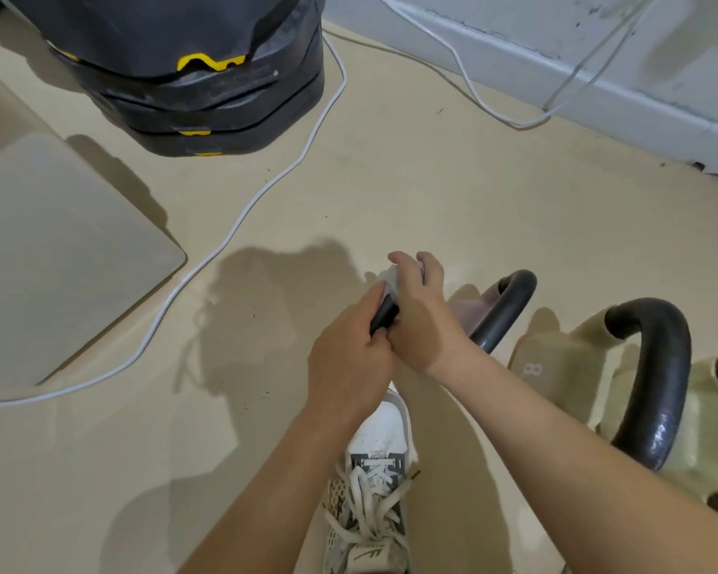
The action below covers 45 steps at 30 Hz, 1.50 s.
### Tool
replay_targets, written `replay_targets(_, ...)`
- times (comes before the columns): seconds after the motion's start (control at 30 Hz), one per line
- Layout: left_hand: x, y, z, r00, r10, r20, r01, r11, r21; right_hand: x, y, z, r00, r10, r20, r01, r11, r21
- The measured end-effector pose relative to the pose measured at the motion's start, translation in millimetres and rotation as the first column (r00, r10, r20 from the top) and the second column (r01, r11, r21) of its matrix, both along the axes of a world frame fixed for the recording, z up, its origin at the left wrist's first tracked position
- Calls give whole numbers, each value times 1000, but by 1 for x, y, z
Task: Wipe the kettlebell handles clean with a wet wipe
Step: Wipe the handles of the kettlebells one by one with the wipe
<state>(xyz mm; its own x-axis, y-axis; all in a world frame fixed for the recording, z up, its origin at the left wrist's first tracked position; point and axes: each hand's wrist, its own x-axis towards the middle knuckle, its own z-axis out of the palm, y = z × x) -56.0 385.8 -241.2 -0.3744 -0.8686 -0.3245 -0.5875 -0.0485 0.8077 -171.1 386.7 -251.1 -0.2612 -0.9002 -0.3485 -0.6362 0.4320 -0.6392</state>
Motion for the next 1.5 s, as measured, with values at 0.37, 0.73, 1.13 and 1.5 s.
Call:
replay_targets(0.37,-60,-49,4,853,-305,424,377,921,-96,11,36,14,506,-327,798,356,922,152)
replay_targets(0.73,-14,-11,-9,864,-107,492,295,899,-324,-2,31,39,457,-493,741,489,835,254)
replay_targets(1.13,-5,-7,-15,905,-28,425,145,958,-246,-35,-16,25,896,317,-310,-306,948,85)
replay_targets(1.5,-101,-59,12,397,-307,865,687,724,-58,-67,-15,23,959,280,-50,-267,947,179)
